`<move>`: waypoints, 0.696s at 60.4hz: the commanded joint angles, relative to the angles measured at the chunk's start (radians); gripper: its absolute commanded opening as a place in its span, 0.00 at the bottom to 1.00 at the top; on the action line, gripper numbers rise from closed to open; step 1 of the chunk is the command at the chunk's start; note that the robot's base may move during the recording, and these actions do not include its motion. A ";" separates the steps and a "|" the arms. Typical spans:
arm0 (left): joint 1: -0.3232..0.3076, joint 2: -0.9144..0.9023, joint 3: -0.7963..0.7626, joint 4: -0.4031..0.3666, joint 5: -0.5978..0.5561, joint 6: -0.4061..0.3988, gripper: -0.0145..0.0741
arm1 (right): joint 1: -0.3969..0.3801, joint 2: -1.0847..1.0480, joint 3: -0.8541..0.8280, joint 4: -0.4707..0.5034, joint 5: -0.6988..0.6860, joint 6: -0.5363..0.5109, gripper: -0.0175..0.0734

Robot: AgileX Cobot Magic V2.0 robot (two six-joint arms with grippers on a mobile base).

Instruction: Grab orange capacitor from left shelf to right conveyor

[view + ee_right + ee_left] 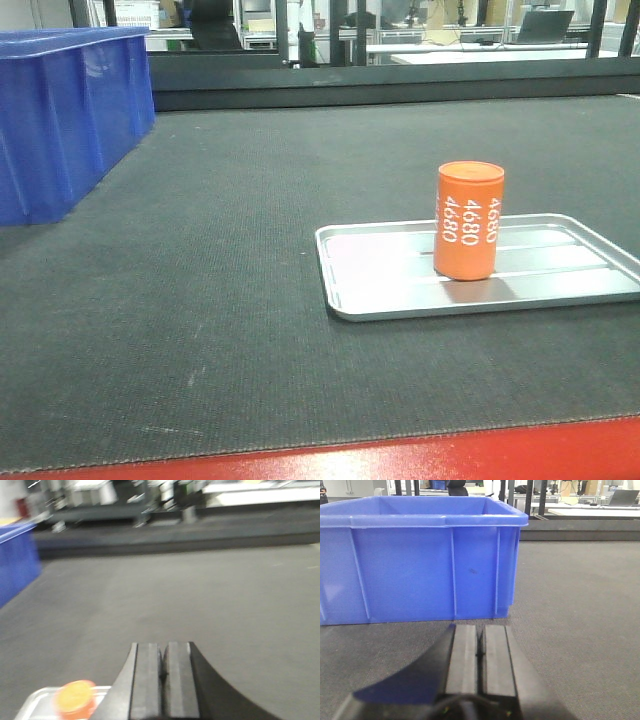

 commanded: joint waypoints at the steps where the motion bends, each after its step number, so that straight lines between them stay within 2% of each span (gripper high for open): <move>1: -0.002 -0.007 0.022 -0.003 -0.086 0.000 0.02 | -0.037 -0.056 0.014 -0.009 -0.081 -0.023 0.25; 14: -0.002 -0.007 0.022 -0.003 -0.086 0.000 0.02 | -0.041 -0.318 0.181 -0.009 -0.076 -0.038 0.25; 22: -0.002 -0.007 0.022 -0.003 -0.086 0.000 0.02 | -0.070 -0.468 0.284 0.012 -0.014 -0.037 0.25; 28: -0.002 -0.007 0.022 -0.003 -0.086 0.000 0.02 | -0.096 -0.510 0.341 0.033 0.000 -0.037 0.25; 42: -0.002 -0.007 0.022 -0.003 -0.086 0.000 0.02 | -0.098 -0.511 0.368 0.034 0.004 -0.037 0.25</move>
